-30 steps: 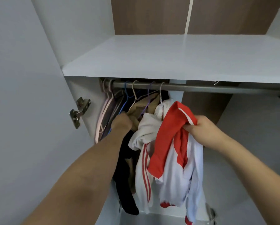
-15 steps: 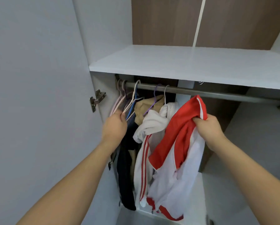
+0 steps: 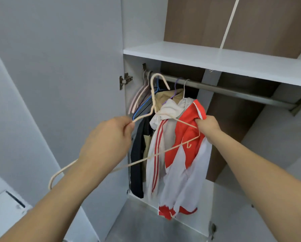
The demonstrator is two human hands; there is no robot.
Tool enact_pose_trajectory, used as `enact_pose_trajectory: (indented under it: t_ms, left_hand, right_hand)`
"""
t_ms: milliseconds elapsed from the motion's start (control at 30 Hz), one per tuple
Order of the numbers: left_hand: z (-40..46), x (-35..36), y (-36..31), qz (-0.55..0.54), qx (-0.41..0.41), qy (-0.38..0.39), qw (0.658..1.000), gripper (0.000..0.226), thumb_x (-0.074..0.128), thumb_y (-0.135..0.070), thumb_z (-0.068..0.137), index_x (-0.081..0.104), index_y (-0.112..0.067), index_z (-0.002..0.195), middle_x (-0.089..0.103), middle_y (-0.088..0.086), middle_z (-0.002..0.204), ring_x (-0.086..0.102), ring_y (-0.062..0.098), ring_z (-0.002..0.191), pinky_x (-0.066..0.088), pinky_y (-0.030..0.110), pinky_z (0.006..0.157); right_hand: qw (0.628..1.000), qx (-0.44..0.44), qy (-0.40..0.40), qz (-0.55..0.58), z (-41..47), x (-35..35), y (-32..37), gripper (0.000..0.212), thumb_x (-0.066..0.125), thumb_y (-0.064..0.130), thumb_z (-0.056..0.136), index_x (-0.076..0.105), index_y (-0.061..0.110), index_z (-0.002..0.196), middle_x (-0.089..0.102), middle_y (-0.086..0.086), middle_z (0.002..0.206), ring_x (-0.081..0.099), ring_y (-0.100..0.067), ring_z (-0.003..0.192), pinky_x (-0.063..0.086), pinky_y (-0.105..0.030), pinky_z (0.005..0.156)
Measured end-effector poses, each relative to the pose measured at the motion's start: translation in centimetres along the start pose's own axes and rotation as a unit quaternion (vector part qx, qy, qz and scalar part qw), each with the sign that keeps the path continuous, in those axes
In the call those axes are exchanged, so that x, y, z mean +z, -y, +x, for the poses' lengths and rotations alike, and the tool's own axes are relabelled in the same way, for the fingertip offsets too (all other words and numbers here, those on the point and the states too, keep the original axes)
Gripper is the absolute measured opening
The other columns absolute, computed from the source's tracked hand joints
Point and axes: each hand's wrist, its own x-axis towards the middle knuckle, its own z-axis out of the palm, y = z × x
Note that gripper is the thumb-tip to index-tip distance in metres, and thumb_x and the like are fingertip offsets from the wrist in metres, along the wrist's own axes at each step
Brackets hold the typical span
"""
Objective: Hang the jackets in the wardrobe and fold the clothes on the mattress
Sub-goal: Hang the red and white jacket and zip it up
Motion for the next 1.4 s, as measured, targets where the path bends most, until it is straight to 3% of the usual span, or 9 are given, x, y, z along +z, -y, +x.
enact_pose_trajectory:
  t_ms: [267,433,633,800,933,1033,1133,1233,1400]
  left_hand:
    - [-1.1,2.4,-1.5,-0.068,0.032,0.016,0.997,0.029,0.047,-0.035,0.101,0.057,-0.026,0.076,0.048,-0.008,0.054,0.050,0.012,0.056,0.031,0.027,0.049]
    - [-0.2,7.8,-2.6,-0.291,-0.073,0.125,0.946,0.029,0.050,-0.024,0.102,0.068,-0.021,0.080,0.042,-0.012,0.041,0.035,0.006,0.038,0.029,0.022,0.046]
    - [-0.3,7.4,-2.9,-0.413,-0.002,0.093,0.906,0.030,0.052,-0.022,0.102,0.072,-0.022,0.079,0.034,-0.014,0.046,0.026,0.006,0.041,0.025,0.018,0.041]
    - [0.4,5.9,-4.4,-0.464,0.016,0.130,0.876,0.026,0.052,-0.020,0.102,0.072,-0.022,0.085,0.038,-0.010,0.052,0.030,0.008,0.044,0.028,0.018,0.043]
    - [0.0,7.6,-4.6,-0.175,0.078,-0.142,0.971,0.040,0.059,-0.028,0.091,0.048,-0.029,0.129,0.054,-0.004,0.115,0.048,0.010,0.103,0.037,0.032,0.091]
    - [-2.1,11.3,-3.5,-0.164,0.127,-0.303,0.930,0.050,0.061,-0.026,0.085,0.043,-0.021,0.132,0.040,0.000,0.126,0.041,0.020,0.116,0.032,0.034,0.099]
    - [-3.4,15.4,-2.9,-0.371,-0.058,-0.105,0.921,0.061,0.067,-0.042,0.079,0.039,-0.022,0.129,0.045,0.003,0.127,0.049,0.020,0.107,0.046,0.037,0.094]
    - [-2.6,17.6,-3.8,-0.474,-0.253,0.248,0.806,0.113,0.077,-0.067,0.068,0.019,-0.023,0.154,0.038,0.004,0.152,0.043,0.027,0.135,0.036,0.046,0.113]
    - [-1.0,19.0,-5.8,-0.498,-0.216,0.417,0.730,0.082,0.084,-0.053,0.064,0.060,-0.016,0.132,0.069,0.003,0.125,0.063,0.022,0.118,0.046,0.039,0.105]
  right_hand:
    - [0.997,-0.059,0.031,0.026,-5.8,-3.1,2.6,0.027,0.055,0.025,0.096,0.070,0.003,0.095,0.071,-0.017,0.093,0.068,-0.035,0.090,0.054,-0.051,0.090]
    - [0.983,-0.106,0.031,0.144,-10.2,-3.8,3.4,0.020,0.057,0.026,0.096,0.069,0.016,0.082,0.070,-0.005,0.076,0.068,-0.018,0.074,0.057,-0.028,0.070]
    - [0.921,-0.351,0.035,-0.165,-11.0,-8.1,3.3,0.029,0.056,0.043,0.097,0.056,0.027,0.122,0.046,0.004,0.134,0.043,-0.010,0.121,0.033,-0.029,0.101]
    - [0.850,-0.441,0.013,-0.289,-10.2,-11.2,5.3,0.024,0.061,0.016,0.087,0.041,0.023,0.099,0.055,-0.001,0.086,0.056,-0.026,0.082,0.045,-0.041,0.068]
    - [0.827,-0.450,-0.040,-0.334,-9.9,-12.4,6.3,0.028,0.055,0.013,0.086,0.035,0.021,0.104,0.044,0.009,0.069,0.051,-0.029,0.064,0.032,-0.036,0.057]
    - [0.842,-0.437,-0.121,-0.292,-9.5,-13.5,6.6,0.030,0.055,0.018,0.088,0.038,0.014,0.113,0.050,0.000,0.072,0.050,-0.032,0.064,0.033,-0.038,0.059]
    - [0.856,-0.435,-0.167,-0.226,-9.6,-15.1,7.1,0.030,0.053,0.022,0.091,0.038,0.013,0.115,0.056,-0.007,0.077,0.055,-0.038,0.069,0.039,-0.042,0.060]
    - [0.853,-0.447,-0.174,-0.204,-10.1,-16.2,7.2,0.030,0.052,0.026,0.093,0.037,0.014,0.116,0.061,-0.011,0.081,0.057,-0.041,0.071,0.046,-0.047,0.063]
    - [0.858,-0.444,-0.162,-0.200,-11.6,-17.7,6.5,0.033,0.053,0.039,0.095,0.038,0.019,0.116,0.062,-0.005,0.086,0.060,-0.036,0.074,0.047,-0.044,0.065]
